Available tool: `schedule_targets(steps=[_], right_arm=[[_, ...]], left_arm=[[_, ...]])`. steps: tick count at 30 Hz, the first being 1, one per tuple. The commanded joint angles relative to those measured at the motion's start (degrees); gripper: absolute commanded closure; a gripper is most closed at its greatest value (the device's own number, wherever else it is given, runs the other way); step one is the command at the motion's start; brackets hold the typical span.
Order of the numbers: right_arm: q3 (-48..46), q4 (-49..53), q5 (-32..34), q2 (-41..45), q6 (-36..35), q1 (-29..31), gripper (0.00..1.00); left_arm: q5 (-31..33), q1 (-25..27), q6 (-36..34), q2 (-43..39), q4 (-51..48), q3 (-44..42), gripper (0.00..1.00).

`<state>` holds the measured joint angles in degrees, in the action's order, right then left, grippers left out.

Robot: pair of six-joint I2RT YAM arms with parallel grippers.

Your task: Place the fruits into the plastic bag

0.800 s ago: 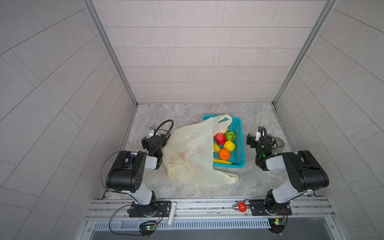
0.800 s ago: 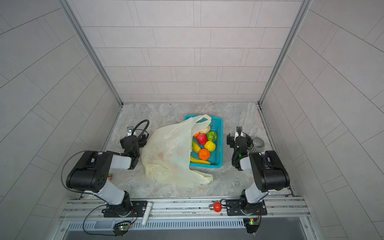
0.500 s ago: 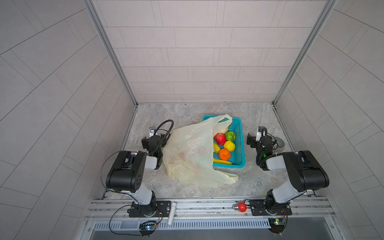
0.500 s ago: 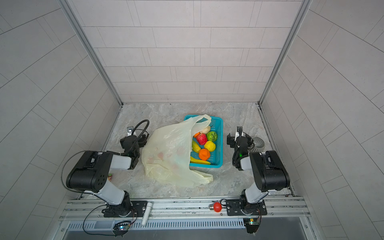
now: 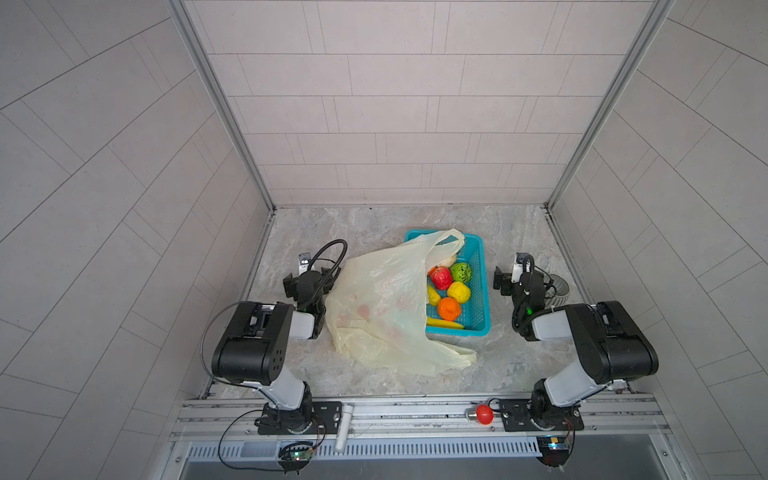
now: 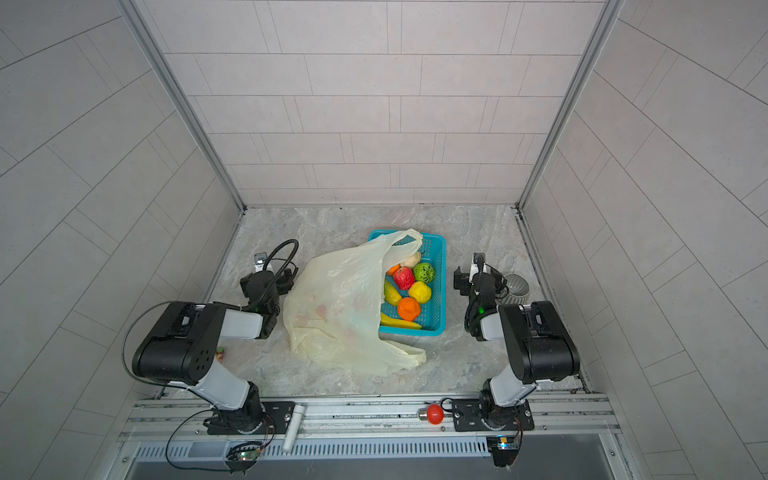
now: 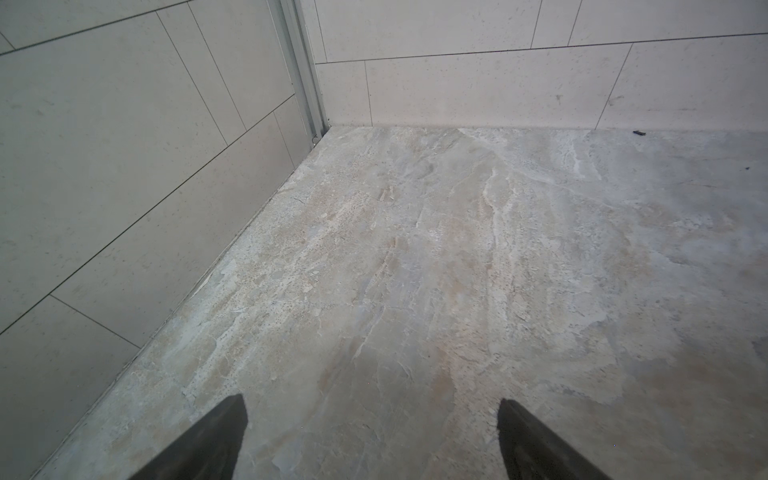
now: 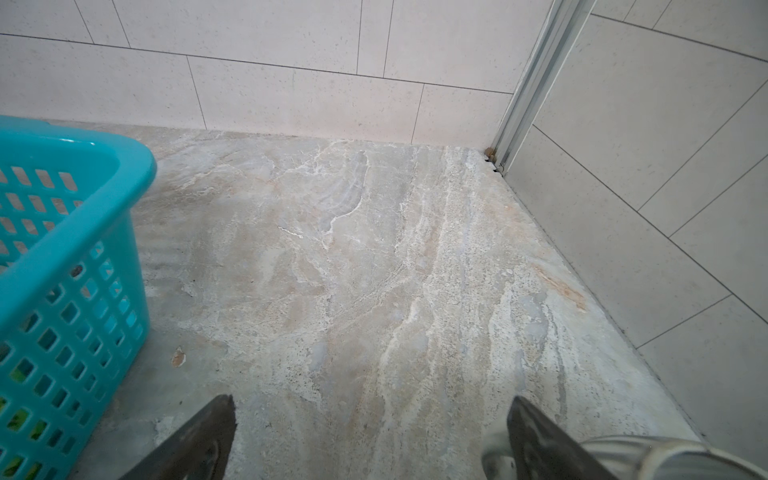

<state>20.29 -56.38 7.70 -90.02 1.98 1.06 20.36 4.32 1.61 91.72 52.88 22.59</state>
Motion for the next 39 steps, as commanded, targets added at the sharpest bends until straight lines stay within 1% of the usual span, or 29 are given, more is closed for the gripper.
schedule_targets(steps=[1,17,21,22,23,24,25,26,27,28,29,30,31,32,33,34,36,38,39], right_arm=[[-0.51,-1.02,-0.33,-0.33,0.37,-0.23,0.01],[-0.44,-0.95,-1.1,-0.33,0.74,-0.53,0.01],[-0.23,-0.25,-0.14,-0.03,0.01,0.11,0.0],[0.42,0.84,-0.23,0.57,-0.24,0.45,0.01],[1.89,5.29,0.64,2.78,-1.08,1.1,0.01],[3.02,10.08,2.61,5.82,-1.91,2.17,0.01],[5.23,16.92,5.68,9.56,-2.68,3.64,0.01],[7.82,23.03,9.88,12.73,-2.19,5.15,0.01],[9.56,26.53,11.64,15.08,-1.08,5.74,0.01],[10.78,28.28,13.08,17.29,0.49,6.27,0.04],[12.04,29.62,15.56,19.18,3.64,6.78,0.05],[14.43,34.57,16.58,20.58,6.53,7.08,0.05],[19.37,42.64,17.73,21.49,10.61,7.27,0.05],[23.27,50.52,17.4,22.14,14.68,7.76,0.06],[26.04,55.63,16.59,22.86,17.37,8.46,0.06],[28.21,59.93,16.59,24.02,19.59,10.07,0.05],[31.32,66.83,14.5,26.24,23.34,12.89,0.06],[34.34,74.01,12.41,27.17,26.71,15.47,0.06],[35.36,77.14,9.59,27.5,28.24,16.01,0.06]], left_arm=[[-0.03,0.12,0.21,-0.27,0.67,0.09,0.0],[0.05,0.17,0.13,-0.5,0.98,-0.05,0.0],[-0.02,0.29,-0.01,-0.88,0.86,-0.31,0.0],[0.76,0.4,-0.26,-1.04,1.3,0.11,0.0],[1.79,0.45,0.82,-3.64,-5.91,2.79,0.0],[2.58,0.39,1.77,-5.95,-15.31,7.21,0.0],[3.31,0.07,2.9,-7.48,-28.18,13.29,0.0],[4.07,0.03,3.92,-8.0,-38.22,18.56,0.0],[4.94,0.08,4.09,-7.91,-43.16,21.62,0.0],[7.28,0.14,4.94,-7.84,-45.46,23.77,0.0],[9.7,0.18,6.11,-8.24,-46.8,24.53,0.0],[12.41,0.17,7.81,-8.84,-46.69,24.5,0.0],[15.55,0.21,9.91,-9.78,-45.98,24.12,0.0],[18.52,0.32,11.65,-11.07,-44.83,23.35,0.0],[19.39,0.4,13.45,-12.46,-46.12,23.43,0.0],[17.32,0.68,13.68,-14.05,-48.48,24.03,0.0],[15.24,3.62,16.88,-15.95,-57.63,27.93,0.0],[11.69,9.4,19.25,-16.9,-68.7,33.29,0.0],[10.96,13.56,21.55,-17.11,-73.7,35.88,0.0]])
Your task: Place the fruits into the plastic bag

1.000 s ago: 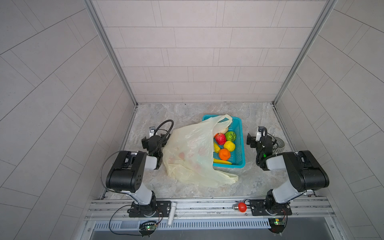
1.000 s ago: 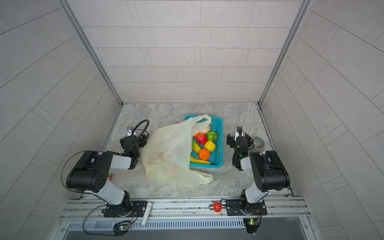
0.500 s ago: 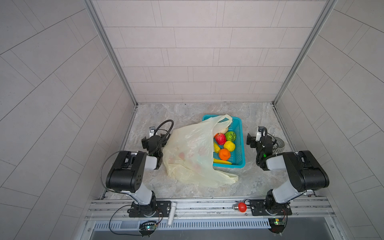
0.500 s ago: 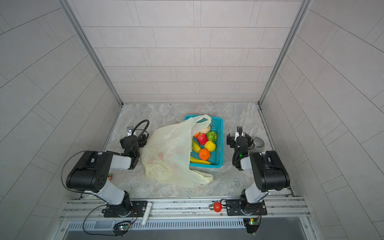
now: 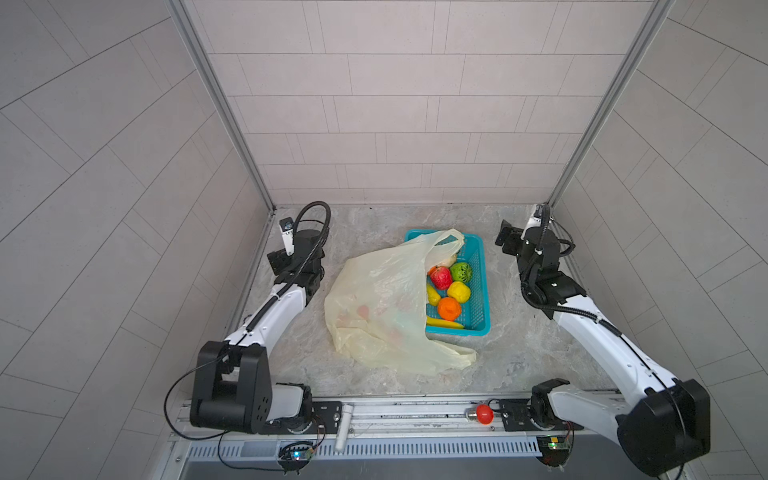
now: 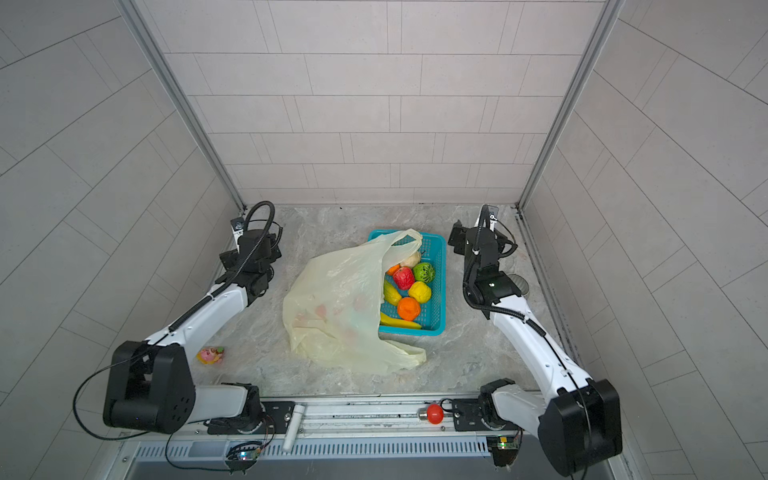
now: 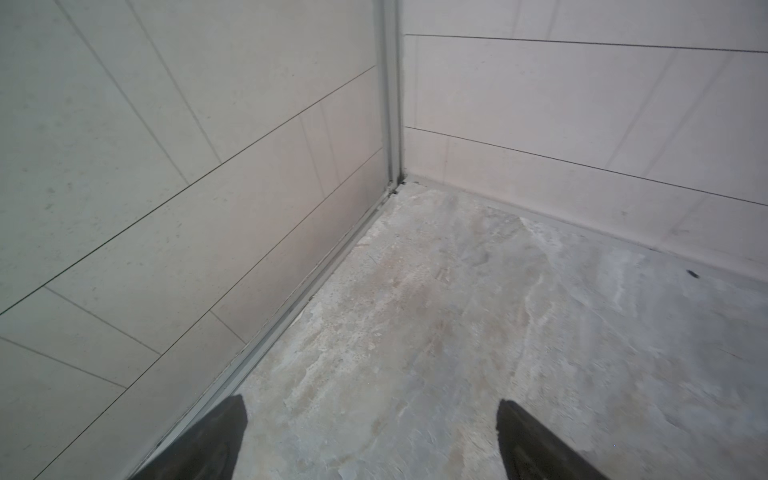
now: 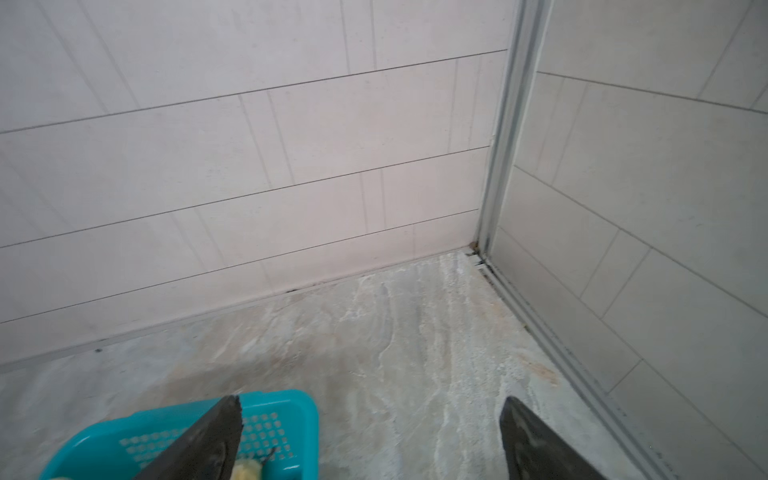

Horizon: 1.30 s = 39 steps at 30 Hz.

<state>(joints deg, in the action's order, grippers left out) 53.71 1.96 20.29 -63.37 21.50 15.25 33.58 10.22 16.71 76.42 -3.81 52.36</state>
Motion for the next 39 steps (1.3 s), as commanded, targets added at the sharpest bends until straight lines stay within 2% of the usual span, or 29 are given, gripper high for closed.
schedule_targets(steps=[1,4,7,12,19,27,33,39], right_arm=[[2.33,20.99,-6.07,1.24,9.7,2.13,0.06],[1.04,24.59,-13.03,2.11,7.99,2.38,0.06],[-0.81,26.5,-15.35,2.44,4.69,2.46,0.06],[-3.3,26.61,-16.12,3.3,1.35,2.2,0.05],[-3.98,26.02,-17.61,3.26,0.39,2.16,0.05],[-5.28,24.37,-19.41,4.15,0.74,2.17,0.07],[-5.34,24.37,-20.09,5.34,-0.03,2.25,0.07],[-5.53,24.1,-20.46,5.63,-0.05,2.42,0.07]], left_arm=[[-3.51,11.96,8.43,-1.83,-21.11,8.25,0.0],[-4.04,25.21,12.11,-0.42,-28.56,13.46,0.0],[-2.87,35.34,14.03,3.09,-31.93,18.48,0.0],[-1.14,43.12,10.46,10.7,-33.9,26.39,0.0],[-0.3,44.1,7.9,17.99,-35.37,31.93,0.0],[-1.38,44.1,8.91,24.58,-37.22,37.14,0.0],[2.98,44.1,12.39,29.89,-43.55,42.74,0.0],[6.09,44.1,14.1,32.03,-47.0,44.84,0.19]])
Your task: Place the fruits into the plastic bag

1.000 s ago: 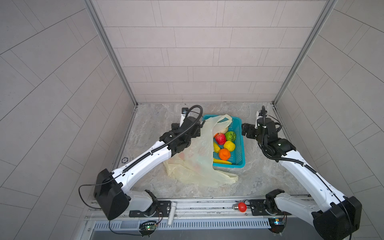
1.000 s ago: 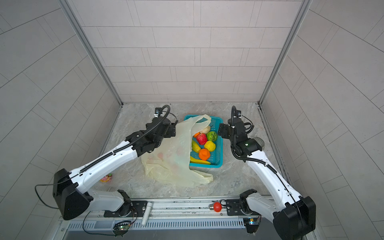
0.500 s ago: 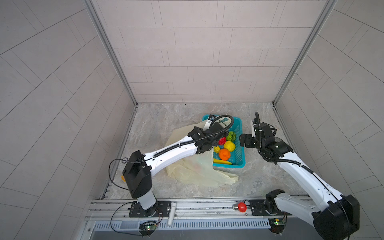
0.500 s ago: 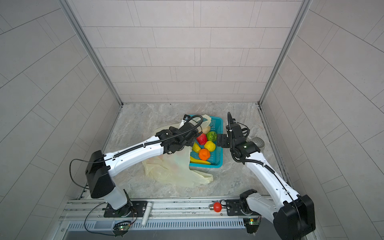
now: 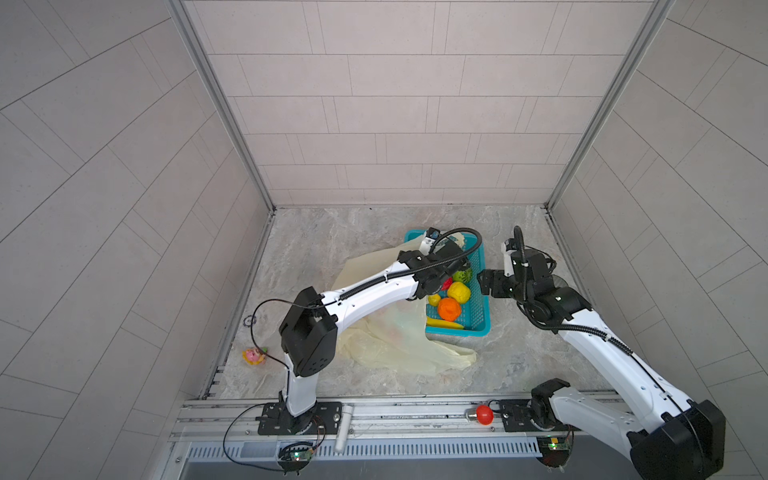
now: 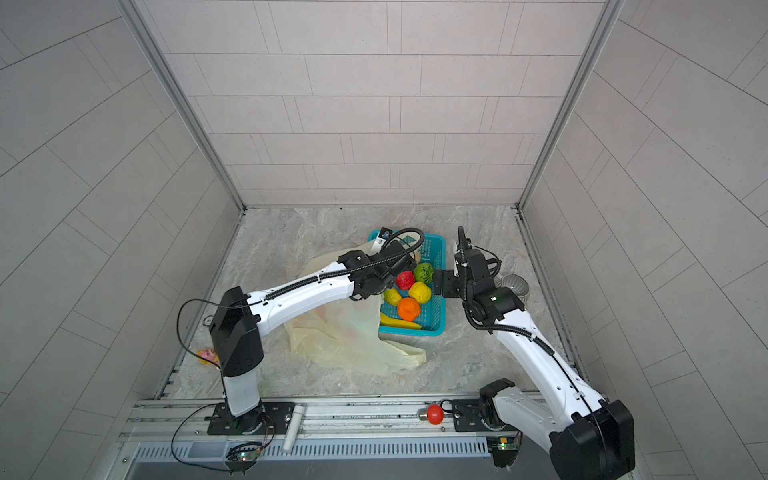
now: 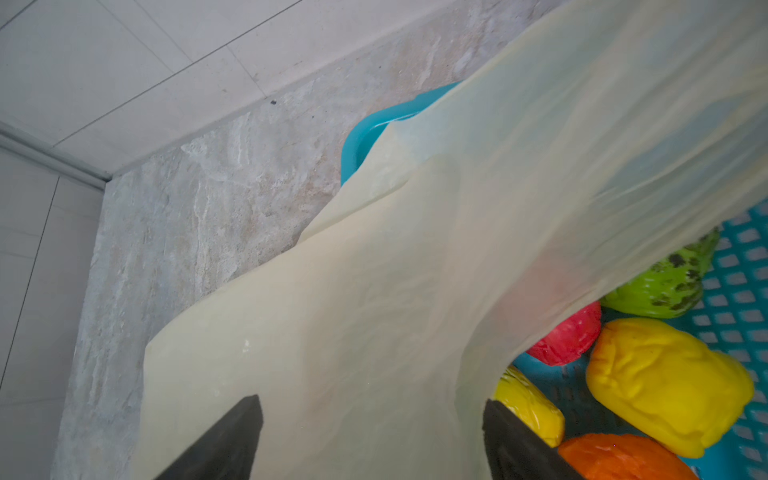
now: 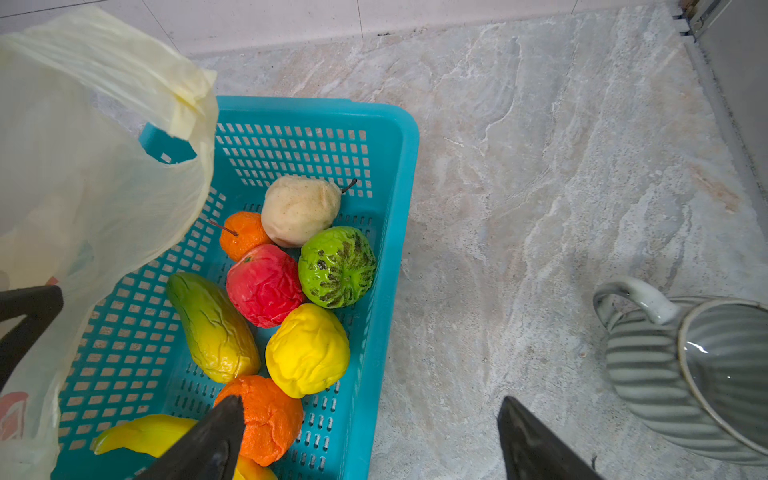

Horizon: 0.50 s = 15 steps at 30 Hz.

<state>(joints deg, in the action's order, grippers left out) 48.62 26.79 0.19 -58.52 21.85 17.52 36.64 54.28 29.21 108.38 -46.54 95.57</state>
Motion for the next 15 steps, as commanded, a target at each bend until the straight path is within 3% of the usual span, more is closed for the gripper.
schedule_targets(steps=[1,6,11,15], right_arm=[[-0.39,-0.77,-0.45,0.76,-0.4,0.15,0.08],[-0.38,-0.68,-0.57,0.78,-0.31,0.16,0.08],[0.06,-0.2,-0.69,0.82,-0.14,0.15,0.08],[0.42,0.35,-1.48,0.94,0.21,0.23,0.08]], left_arm=[[2.72,0.03,1.66,0.15,-4.45,1.53,0.21],[-0.58,-0.02,0.45,0.04,-4.28,1.13,0.41],[-5.16,-0.41,-2.8,-2.63,-1.16,-0.89,0.72],[-18.63,-4.79,-3.25,-8.8,3.48,-4.85,0.93]])
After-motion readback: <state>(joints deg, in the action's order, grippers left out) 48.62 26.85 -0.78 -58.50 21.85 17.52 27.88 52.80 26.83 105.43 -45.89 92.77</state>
